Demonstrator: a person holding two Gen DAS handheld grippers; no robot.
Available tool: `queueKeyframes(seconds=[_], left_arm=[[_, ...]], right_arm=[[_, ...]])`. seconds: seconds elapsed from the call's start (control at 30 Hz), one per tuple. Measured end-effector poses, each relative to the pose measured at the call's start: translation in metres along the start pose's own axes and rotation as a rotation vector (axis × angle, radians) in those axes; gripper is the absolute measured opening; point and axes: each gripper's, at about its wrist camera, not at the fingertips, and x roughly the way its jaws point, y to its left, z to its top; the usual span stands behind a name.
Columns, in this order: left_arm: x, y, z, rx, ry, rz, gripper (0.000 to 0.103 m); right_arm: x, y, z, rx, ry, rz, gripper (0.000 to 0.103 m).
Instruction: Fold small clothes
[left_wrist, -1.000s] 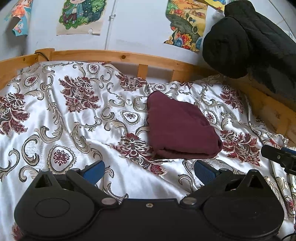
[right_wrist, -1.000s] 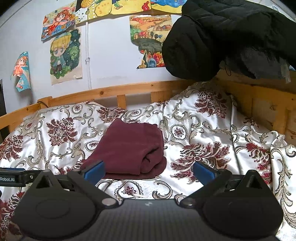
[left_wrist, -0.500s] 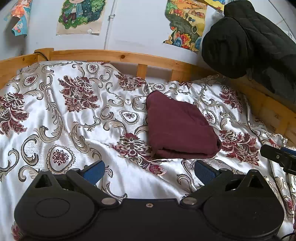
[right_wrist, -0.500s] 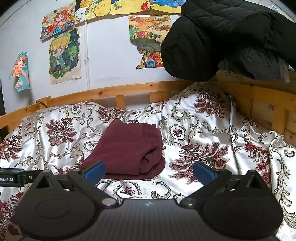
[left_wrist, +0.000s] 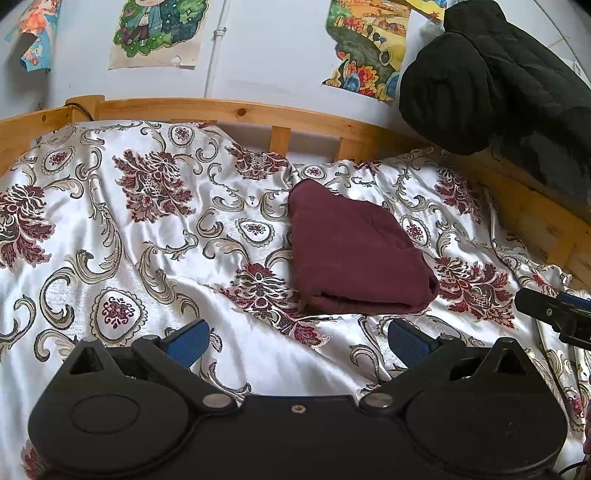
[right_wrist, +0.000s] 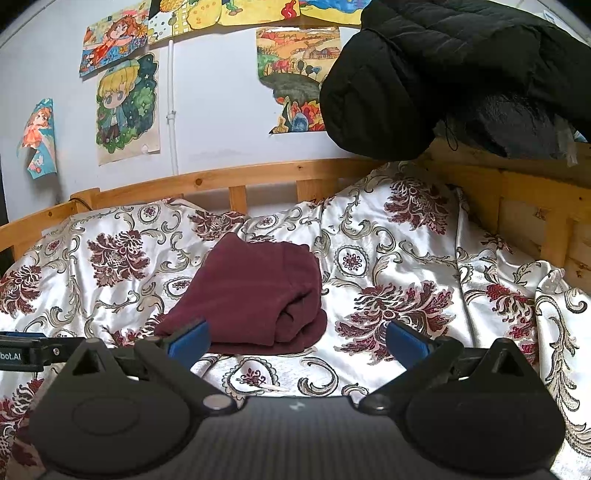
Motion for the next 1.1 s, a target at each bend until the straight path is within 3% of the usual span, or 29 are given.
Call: queueKeyframes(seconds=[1.1], left_arm=[[0.0000, 0.0015, -0.0007, -0.001, 0.000, -0.003, 0.102]], right_arm=[[0.0019, -0.0015, -0.0026, -0.001, 0.008, -0.003, 0.102]])
